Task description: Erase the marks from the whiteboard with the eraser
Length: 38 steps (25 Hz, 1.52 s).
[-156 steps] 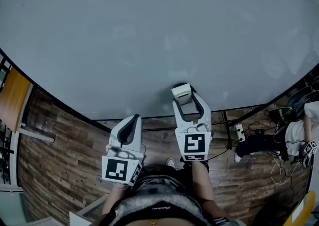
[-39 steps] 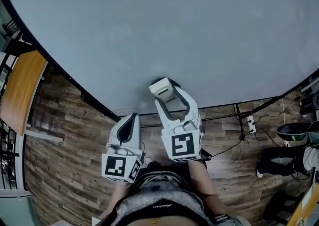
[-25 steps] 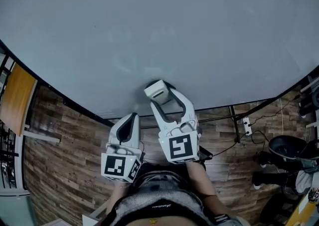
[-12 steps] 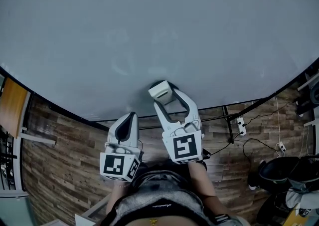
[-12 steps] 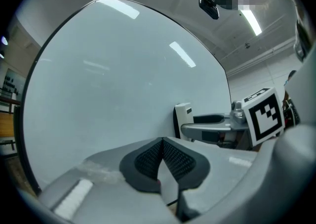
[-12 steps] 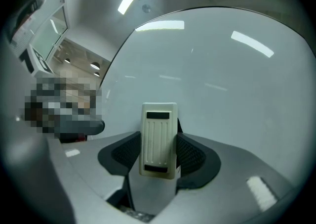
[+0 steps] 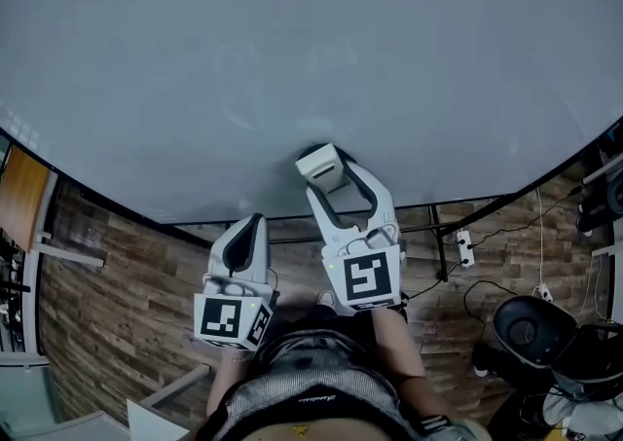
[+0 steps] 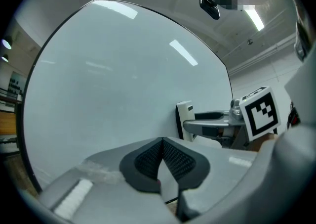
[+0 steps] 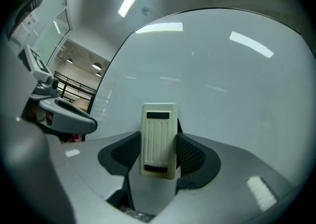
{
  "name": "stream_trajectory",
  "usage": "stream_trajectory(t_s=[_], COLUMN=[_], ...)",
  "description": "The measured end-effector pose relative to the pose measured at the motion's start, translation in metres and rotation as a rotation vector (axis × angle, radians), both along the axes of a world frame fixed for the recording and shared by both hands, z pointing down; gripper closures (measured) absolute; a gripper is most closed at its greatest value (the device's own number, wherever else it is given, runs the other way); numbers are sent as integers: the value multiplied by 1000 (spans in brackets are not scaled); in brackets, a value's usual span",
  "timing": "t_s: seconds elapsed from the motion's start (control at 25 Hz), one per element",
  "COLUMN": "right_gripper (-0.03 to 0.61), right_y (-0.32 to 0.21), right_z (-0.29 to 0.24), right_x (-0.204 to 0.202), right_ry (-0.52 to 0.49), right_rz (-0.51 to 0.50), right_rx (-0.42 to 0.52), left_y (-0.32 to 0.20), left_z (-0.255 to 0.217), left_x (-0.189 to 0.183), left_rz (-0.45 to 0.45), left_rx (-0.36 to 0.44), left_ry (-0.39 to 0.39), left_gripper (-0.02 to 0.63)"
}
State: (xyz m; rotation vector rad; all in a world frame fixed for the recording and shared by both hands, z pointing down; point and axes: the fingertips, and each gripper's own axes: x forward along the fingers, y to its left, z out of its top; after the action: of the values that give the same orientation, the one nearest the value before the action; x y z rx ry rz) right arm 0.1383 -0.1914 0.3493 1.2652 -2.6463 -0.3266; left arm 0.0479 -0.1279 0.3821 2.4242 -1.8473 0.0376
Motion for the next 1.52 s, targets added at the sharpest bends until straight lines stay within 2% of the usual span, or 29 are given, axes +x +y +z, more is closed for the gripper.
stream_trajectory(t_s=[0.28,0.64,1.12,1.52], right_gripper=[347,347,347,347], right_y=[5,-6,-3,-11], right_z=[-6,-27,-28,-17], right_x=[29,78,78,79], right_ry=[6,-33,-56,-7], right_rz=[7,55,50,89], right_rx=[36,69,73,53], left_y=[13,1,-1,-11], left_z=[3,-5,-1,-4], left_x=[24,64,86,74], left_rz=[-12,9,59,73], left_rx=[-1,-3,-24,-15], left_ry=[6,-5,-31,-8], left_gripper=[609,609,609,609])
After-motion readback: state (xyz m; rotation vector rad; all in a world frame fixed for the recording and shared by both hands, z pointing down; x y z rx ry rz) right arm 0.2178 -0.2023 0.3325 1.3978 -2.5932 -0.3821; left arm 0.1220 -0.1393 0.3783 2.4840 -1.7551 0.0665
